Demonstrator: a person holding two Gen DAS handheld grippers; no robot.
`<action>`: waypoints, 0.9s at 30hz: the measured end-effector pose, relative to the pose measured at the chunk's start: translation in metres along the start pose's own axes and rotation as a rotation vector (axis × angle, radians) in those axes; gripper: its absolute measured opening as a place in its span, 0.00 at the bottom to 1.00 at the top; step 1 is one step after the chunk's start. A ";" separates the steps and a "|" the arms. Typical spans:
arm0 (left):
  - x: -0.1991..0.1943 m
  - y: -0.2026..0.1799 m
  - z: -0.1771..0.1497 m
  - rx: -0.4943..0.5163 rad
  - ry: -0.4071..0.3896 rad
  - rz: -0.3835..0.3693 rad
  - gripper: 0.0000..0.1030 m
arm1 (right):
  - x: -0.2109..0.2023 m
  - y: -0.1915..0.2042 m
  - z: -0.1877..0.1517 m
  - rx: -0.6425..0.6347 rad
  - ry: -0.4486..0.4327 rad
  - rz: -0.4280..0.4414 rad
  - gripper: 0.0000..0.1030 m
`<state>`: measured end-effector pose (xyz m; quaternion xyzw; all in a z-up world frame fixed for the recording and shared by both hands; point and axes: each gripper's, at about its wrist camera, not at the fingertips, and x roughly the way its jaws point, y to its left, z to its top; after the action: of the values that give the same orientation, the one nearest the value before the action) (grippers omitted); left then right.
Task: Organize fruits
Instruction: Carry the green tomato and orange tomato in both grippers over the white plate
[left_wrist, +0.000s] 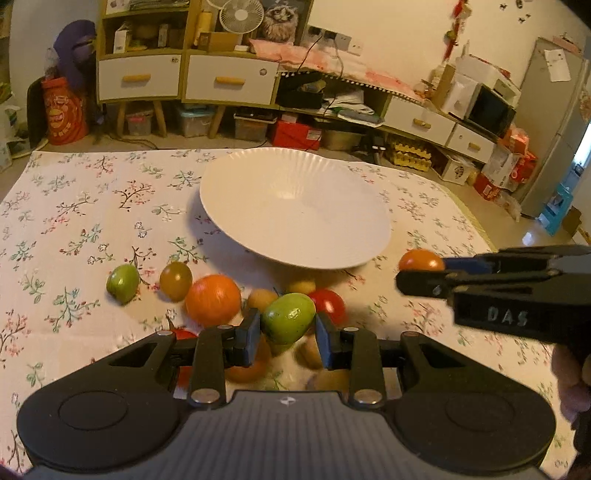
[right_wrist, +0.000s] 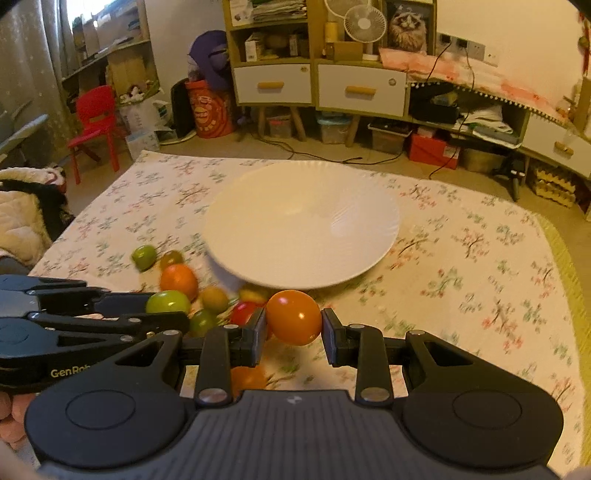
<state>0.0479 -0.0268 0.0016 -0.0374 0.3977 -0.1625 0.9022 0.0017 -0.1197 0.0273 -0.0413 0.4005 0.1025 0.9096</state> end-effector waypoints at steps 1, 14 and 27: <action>0.003 0.001 0.001 0.001 0.000 0.006 0.25 | 0.003 -0.002 0.003 0.000 -0.001 -0.006 0.27; 0.043 -0.008 0.039 0.066 -0.056 0.046 0.26 | 0.051 -0.033 0.039 0.072 -0.036 0.024 0.28; 0.077 -0.013 0.051 0.129 -0.069 0.012 0.26 | 0.094 -0.040 0.061 0.178 -0.001 0.095 0.27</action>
<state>0.1303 -0.0671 -0.0154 0.0176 0.3553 -0.1810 0.9169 0.1159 -0.1349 -0.0009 0.0589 0.4089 0.1094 0.9041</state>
